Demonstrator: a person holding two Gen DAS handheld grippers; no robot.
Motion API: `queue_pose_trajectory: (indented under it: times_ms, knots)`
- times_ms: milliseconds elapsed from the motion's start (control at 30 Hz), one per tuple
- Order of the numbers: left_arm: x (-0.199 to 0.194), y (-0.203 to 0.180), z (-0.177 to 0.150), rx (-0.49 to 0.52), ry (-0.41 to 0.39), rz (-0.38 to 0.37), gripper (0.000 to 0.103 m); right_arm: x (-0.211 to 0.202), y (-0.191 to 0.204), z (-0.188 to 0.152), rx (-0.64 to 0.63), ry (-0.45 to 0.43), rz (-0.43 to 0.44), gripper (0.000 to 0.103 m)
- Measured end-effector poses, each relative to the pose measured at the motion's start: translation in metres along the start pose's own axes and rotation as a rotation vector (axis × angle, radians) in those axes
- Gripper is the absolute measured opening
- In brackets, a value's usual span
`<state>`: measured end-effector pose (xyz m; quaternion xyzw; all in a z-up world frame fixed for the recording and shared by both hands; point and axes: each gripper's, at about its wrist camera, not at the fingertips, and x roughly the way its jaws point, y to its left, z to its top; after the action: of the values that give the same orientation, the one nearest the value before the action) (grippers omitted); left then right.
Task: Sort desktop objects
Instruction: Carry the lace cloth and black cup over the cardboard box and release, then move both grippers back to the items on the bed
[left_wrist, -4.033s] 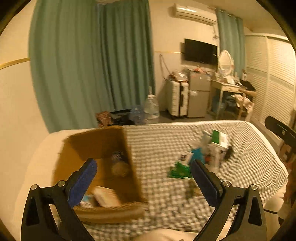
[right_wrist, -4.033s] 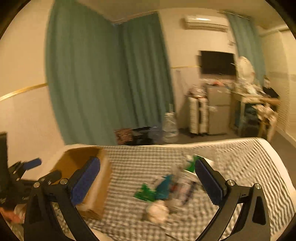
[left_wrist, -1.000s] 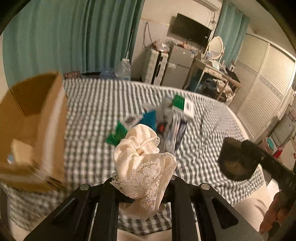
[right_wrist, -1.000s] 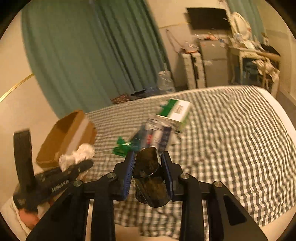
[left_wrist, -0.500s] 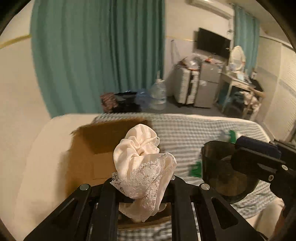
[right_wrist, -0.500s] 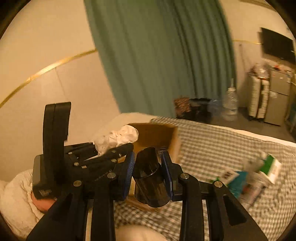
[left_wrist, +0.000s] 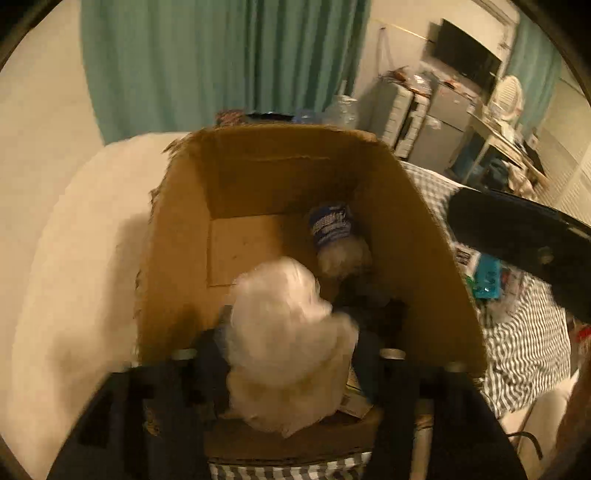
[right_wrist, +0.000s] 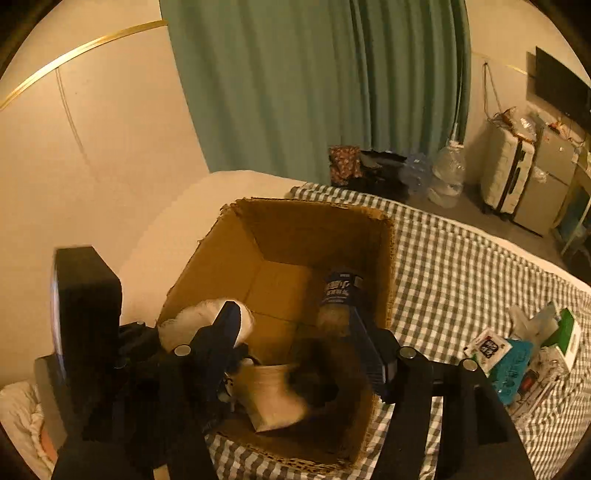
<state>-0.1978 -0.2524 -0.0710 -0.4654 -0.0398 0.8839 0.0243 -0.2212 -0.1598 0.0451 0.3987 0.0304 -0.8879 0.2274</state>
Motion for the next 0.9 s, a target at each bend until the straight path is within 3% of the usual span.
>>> queue_pose_trajectory:
  times_ms: [167, 367, 533, 767, 900]
  knots:
    - [-0.006, 0.009, -0.002, -0.061, -0.008, -0.008, 0.092, -0.008, -0.008, -0.001, 0.014, -0.015, -0.032, 0.062]
    - [-0.025, -0.01, -0.002, -0.036, -0.066, -0.031, 0.093, -0.056, -0.051, -0.036, 0.069, -0.076, -0.083, 0.062]
    - [-0.037, -0.074, -0.011, 0.079, -0.093, -0.045, 0.096, -0.104, -0.125, -0.09, 0.195, -0.146, -0.171, 0.064]
    - [-0.044, -0.18, -0.037, 0.169, -0.101, -0.138, 0.101, -0.163, -0.23, -0.158, 0.385, -0.191, -0.312, 0.065]
    - [-0.034, -0.23, -0.052, 0.15, -0.159, -0.096, 0.103, -0.186, -0.272, -0.188, 0.47, -0.218, -0.34, 0.065]
